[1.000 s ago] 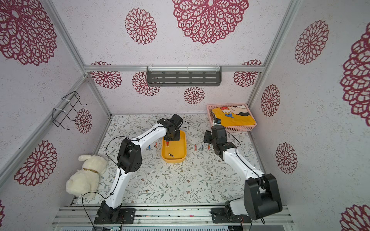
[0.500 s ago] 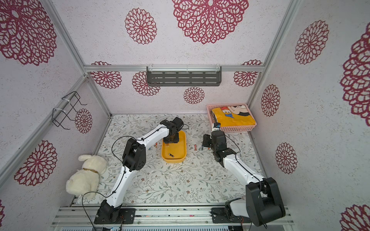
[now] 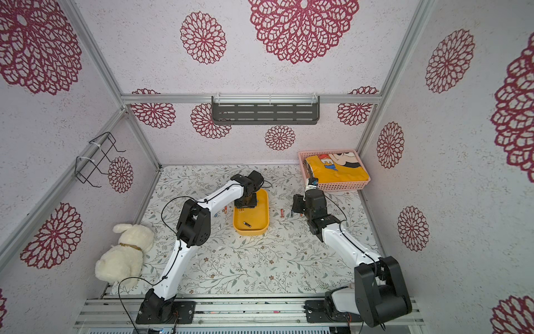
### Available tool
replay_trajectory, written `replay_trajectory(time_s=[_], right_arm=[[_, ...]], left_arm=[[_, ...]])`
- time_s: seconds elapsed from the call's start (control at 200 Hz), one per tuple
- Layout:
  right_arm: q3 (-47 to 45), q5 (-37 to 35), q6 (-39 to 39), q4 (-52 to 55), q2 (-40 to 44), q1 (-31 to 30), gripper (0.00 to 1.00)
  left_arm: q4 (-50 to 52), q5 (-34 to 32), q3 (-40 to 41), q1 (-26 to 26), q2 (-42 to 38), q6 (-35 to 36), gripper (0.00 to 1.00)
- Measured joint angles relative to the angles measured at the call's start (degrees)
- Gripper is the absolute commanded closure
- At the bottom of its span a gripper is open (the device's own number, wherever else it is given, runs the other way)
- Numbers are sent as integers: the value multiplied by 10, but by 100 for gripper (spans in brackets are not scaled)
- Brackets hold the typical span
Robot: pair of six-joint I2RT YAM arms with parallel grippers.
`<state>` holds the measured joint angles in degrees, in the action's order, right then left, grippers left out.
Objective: Take the batteries out of the storage box
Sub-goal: Pick up the battery from the storage box.
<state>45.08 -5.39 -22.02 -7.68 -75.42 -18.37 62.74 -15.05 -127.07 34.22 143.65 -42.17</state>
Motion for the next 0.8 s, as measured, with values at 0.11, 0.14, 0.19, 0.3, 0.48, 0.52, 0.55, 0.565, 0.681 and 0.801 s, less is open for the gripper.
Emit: replay_trajectory(time_s=[0.11, 0.14, 0.19, 0.3, 0.48, 0.52, 0.55, 0.565, 0.681, 0.801], right_arm=[[0, 0, 0, 0, -2, 0, 48], [0, 0, 0, 0, -2, 0, 48], [0, 0, 0, 0, -2, 0, 48], [0, 0, 0, 0, -2, 0, 47], [0, -4, 2, 0, -1, 0, 47], [0, -4, 2, 0, -1, 0, 47], [0, -4, 3, 0, -1, 0, 47], [0, -4, 3, 0, -1, 0, 47], [0, -4, 5, -1, -1, 0, 47], [0, -4, 5, -2, 0, 0, 46]], left_arm=[[-6, 3, 12, -2, 0, -1, 62], [-7, 3, 12, -2, 0, -1, 62], [-10, 4, 12, -2, 0, -1, 64], [-14, 8, 12, -4, 0, 0, 67], [-17, 10, 12, -6, 0, 4, 76], [-17, 11, 12, -6, 0, 5, 77], [-17, 11, 12, -6, 0, 6, 80], [-17, 11, 12, -6, 0, 6, 81], [-16, 12, 13, -7, 0, 8, 90], [-20, 11, 20, -7, -3, 11, 98]])
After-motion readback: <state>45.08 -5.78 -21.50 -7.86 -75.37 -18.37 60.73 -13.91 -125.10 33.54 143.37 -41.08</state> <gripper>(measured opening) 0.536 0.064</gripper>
